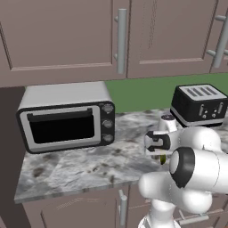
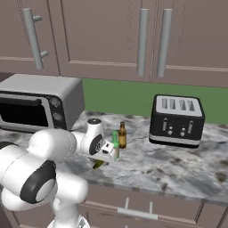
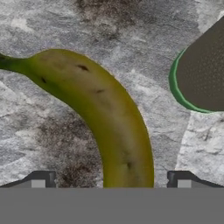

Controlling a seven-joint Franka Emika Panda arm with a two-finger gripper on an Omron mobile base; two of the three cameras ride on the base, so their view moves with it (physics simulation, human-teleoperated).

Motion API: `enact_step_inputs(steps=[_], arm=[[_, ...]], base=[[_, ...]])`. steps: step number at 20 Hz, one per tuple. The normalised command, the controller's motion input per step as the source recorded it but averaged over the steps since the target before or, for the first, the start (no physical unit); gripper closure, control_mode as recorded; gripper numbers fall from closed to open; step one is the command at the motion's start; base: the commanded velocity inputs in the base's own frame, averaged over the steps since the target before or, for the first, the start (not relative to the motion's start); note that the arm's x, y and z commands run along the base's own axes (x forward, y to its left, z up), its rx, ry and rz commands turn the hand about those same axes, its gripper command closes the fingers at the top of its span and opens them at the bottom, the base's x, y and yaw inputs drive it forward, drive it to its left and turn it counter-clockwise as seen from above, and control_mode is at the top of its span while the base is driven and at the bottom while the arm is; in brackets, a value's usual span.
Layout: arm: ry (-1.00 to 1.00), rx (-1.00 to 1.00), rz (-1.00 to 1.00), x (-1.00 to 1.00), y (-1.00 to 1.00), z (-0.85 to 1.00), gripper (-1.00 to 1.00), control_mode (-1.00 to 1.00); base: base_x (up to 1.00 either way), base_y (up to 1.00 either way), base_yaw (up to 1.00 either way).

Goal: Place the beers on the top shelf of the fridge to keep them out of children's reach, and place the banana on lower shelves for easy access.

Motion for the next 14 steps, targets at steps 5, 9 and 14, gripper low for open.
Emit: enact_step_inputs(steps=[5, 9, 14], arm=[[0.00, 0.00, 0.02, 0.00, 0.01, -0.38, 1.00, -1.00], [-0.01, 0.00, 0.05, -0.02, 0.09, -0.43, 1.00, -1.00], [0.00, 0.00, 0.06, -0.10, 0.07, -0.19, 1.00, -1.00]], base=[[0.00, 0.00, 0.00], [0.00, 0.00, 0.00], [0.00, 0.00, 0.00]])
